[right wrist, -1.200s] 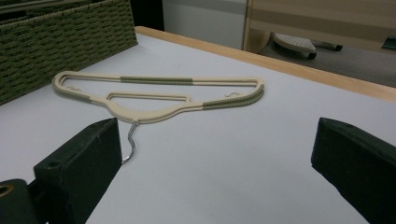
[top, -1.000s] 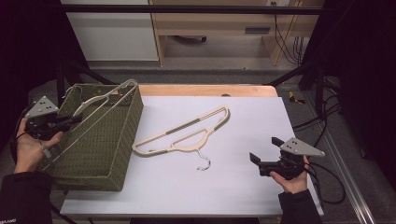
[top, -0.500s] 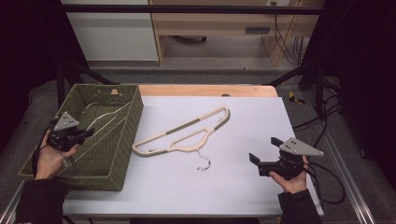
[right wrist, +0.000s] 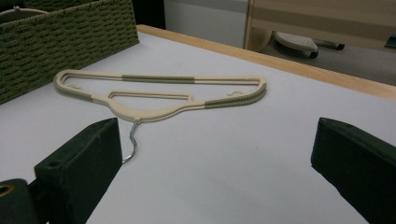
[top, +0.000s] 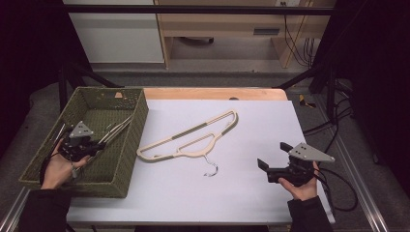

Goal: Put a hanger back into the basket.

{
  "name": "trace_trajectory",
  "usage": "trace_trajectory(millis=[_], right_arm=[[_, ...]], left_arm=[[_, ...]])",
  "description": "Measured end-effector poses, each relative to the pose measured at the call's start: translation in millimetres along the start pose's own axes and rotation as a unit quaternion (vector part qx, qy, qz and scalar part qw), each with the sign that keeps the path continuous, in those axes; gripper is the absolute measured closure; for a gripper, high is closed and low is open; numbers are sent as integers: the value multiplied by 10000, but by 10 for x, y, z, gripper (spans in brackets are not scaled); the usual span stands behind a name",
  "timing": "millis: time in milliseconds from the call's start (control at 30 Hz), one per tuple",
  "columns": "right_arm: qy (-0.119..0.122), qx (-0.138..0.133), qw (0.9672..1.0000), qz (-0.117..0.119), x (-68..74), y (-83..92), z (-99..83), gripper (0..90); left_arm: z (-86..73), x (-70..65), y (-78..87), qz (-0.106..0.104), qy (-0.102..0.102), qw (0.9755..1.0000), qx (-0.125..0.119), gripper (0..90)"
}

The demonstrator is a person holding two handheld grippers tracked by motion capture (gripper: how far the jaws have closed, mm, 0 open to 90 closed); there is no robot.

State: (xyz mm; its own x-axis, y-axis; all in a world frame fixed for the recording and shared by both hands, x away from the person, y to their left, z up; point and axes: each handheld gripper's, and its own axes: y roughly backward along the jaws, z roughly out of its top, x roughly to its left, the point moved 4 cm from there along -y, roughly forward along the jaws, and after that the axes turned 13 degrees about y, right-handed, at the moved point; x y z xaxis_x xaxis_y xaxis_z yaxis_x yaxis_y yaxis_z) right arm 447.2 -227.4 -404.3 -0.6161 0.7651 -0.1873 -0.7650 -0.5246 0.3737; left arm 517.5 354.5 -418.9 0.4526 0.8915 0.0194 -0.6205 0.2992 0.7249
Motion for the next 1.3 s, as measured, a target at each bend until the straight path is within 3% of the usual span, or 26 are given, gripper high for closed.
trace_trajectory(millis=[167,400,567,700,800,933,967,1000,1033,1067,1167,1200,1267,1300], right_arm=[[28,1,10000,34,5,-6,-2,26],[10,5,10000,38,20,-20,-2,26],[30,10,10000,77,36,-23,1,27],[15,5,10000,79,46,-32,8,27],[8,-10,10000,72,47,-32,13,27],[4,-46,9999,97,55,-22,29,28],[14,-66,9999,101,57,-22,36,28],[14,-66,9999,101,57,-22,36,28],[8,-79,9999,108,69,-23,48,28],[8,-79,9999,108,69,-23,48,28],[20,-117,9998,147,102,-43,83,28],[29,-118,9998,146,113,-52,94,28],[39,-119,9998,170,132,-70,112,28],[35,-128,9997,190,141,-81,121,28]], left_arm=[[-24,-50,-25,-106,55,9998,166,764],[-30,-79,-17,-45,2,9997,251,655],[7,-111,79,-76,52,10000,-29,585],[22,-118,156,-73,7,9999,-107,566],[58,-110,272,-65,50,9994,-333,545],[130,-148,408,-87,279,9956,-888,465],[130,-148,408,-87,279,9956,-888,441],[154,-167,446,-121,338,9940,-1030,441],[206,-224,516,-185,454,9904,-1289,388],[206,-224,516,-185,454,9904,-1289,357],[288,-353,591,-249,571,9845,-1640,282],[337,-465,628,-346,515,9817,-1798,263],[382,-592,650,-421,465,9792,-1927,228],[382,-592,650,-421,465,9792,-1927,212]])
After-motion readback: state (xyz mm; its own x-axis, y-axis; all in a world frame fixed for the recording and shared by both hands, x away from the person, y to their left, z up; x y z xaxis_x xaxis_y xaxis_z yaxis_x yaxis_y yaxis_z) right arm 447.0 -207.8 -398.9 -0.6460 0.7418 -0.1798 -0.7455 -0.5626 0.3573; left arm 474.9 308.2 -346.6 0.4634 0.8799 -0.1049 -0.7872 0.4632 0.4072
